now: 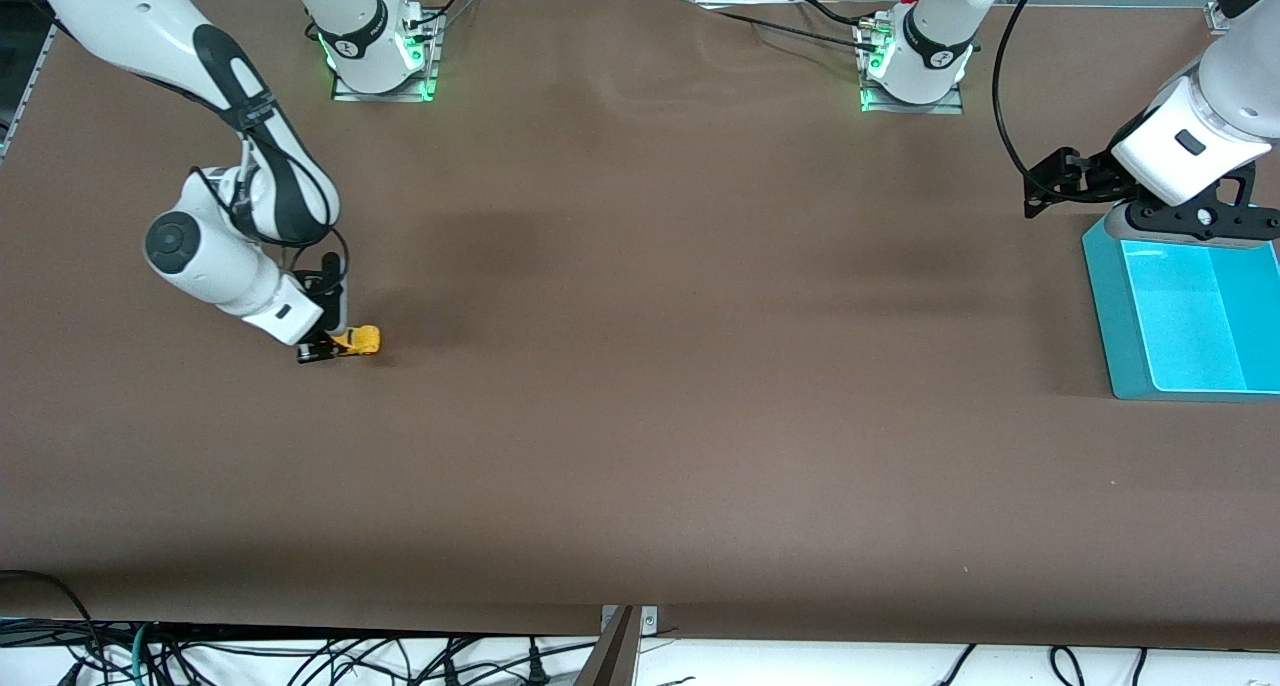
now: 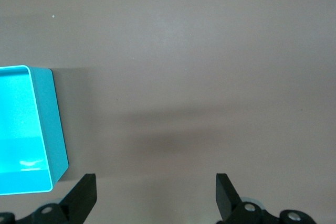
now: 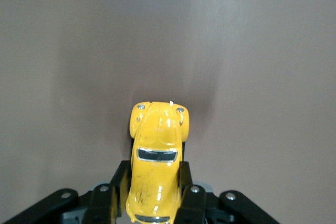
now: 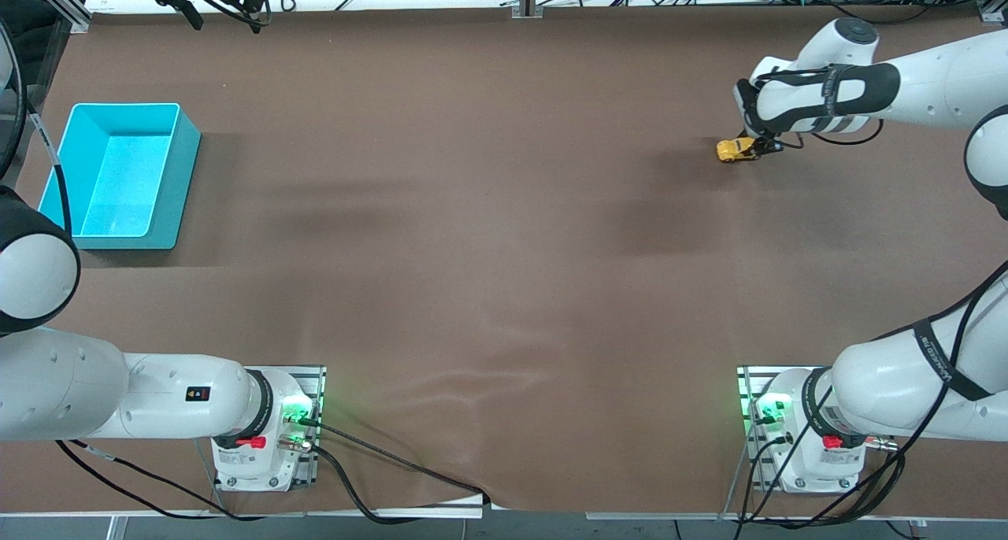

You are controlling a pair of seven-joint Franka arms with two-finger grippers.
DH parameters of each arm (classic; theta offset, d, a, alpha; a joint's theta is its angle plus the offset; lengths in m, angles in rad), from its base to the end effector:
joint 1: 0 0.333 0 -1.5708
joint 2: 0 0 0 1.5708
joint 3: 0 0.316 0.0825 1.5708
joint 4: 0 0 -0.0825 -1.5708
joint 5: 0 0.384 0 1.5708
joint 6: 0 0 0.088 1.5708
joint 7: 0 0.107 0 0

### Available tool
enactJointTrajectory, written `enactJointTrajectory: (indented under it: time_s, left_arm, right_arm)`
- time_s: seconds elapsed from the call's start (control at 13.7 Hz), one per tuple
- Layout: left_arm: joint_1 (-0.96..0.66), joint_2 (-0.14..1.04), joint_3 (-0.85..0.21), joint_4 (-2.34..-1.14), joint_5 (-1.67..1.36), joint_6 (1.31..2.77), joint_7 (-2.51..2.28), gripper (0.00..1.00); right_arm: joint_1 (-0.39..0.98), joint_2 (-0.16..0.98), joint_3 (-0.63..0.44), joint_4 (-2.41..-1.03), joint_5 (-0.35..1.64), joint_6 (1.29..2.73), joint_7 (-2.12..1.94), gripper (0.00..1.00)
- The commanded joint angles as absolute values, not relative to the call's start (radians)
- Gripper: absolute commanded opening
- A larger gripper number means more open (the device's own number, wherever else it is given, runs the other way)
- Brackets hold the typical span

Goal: Wind and store yellow beetle car
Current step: 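Drag the held car backward along the table with the right gripper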

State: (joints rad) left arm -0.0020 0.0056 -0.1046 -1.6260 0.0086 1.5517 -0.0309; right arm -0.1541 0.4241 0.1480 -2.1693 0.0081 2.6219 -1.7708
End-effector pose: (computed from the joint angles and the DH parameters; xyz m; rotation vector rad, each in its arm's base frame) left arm 0.5487 -0.0576 0.5939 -3.1234 0.1186 0.1237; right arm 0.5674 -0.0029 0.2004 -2.0101 -2.3918 -0.1107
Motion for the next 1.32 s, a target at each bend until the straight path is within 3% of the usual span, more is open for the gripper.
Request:
enactJointTrajectory:
  time_s: [0.0,1.02,1.24]
  left_arm:
    - [0.002,0.02,-0.106,-1.592,-0.011,1.531,-0.021,1.0]
    - [0.002,0.023,-0.104,-1.592,-0.011,1.531,-0.021,1.0]
    - [0.005,0.023,-0.104,-1.592,-0.011,1.529,-0.021,1.0]
  right_arm:
    - [-0.207,0.433,0.138,-2.189,-0.002,2.622,-1.83,0.33]
    - [-0.365,0.436,0.075,-2.18,0.009,2.614,-2.083,0.33]
    - [-0.365,0.434,0.08,-2.175,0.006,2.6,-2.083,0.41]
